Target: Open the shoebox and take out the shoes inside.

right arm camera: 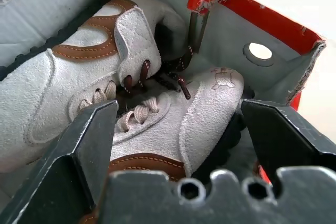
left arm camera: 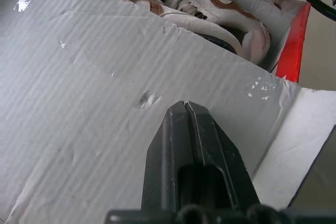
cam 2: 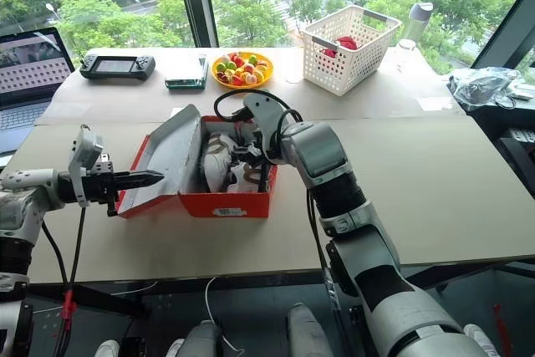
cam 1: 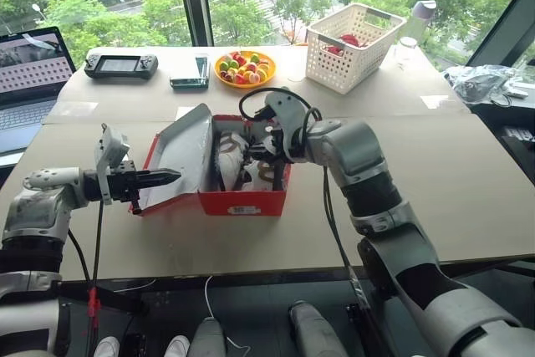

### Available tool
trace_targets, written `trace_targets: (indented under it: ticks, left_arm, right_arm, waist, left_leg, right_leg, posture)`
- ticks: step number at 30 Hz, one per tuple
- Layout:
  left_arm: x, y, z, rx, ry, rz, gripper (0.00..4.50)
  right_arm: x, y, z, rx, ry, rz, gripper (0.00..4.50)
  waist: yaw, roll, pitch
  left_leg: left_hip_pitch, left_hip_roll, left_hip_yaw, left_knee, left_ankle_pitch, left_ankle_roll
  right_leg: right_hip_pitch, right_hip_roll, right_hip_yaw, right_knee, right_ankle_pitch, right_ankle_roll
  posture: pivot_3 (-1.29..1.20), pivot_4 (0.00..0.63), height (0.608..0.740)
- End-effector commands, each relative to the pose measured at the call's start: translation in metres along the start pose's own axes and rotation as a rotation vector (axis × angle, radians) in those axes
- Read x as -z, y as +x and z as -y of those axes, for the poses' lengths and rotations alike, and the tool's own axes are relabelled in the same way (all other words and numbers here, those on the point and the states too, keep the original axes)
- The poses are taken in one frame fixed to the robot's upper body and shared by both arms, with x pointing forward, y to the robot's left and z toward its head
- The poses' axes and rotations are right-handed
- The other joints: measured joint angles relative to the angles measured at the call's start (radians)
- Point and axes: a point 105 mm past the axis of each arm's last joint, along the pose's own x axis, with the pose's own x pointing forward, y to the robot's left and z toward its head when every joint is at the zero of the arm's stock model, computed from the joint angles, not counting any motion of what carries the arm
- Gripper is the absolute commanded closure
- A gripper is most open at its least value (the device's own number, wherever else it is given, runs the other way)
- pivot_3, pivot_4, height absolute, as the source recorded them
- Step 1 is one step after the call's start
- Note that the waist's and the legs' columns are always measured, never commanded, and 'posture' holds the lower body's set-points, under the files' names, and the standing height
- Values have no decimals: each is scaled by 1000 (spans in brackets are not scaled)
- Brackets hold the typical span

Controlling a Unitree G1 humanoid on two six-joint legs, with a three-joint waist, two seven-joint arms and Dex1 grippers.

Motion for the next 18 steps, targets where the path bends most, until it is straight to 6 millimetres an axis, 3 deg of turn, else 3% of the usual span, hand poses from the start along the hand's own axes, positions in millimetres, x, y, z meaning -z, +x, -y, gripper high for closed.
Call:
trace_targets:
  ticks: [1,5,18]
  left_arm:
    - [-12,-4,1,-10,33,41,4500]
    - [-11,-4,2,-13,31,42,4500]
    - [-12,-2,0,-20,35,51,4500]
  right_arm:
    - [-7,-5,10,47,-34,46,12]
    - [-6,-7,13,56,-35,42,12]
    - [32,7,2,-37,82,-98,12]
  waist:
    - [0,0,0]
    - [0,0,0]
    - [3,0,0]
  left_leg:
    - [0,0,0,1,0,0]
    - [0,0,0,1,0,0]
    - [0,0,0,0,1,0]
  right_leg:
    - [0,0,0,0,0,1]
    - [0,0,0,0,0,3]
    - [1,0,0,-1,1,3]
  posture:
    - [0,150,740]
    - [0,150,740]
    - [0,150,740]
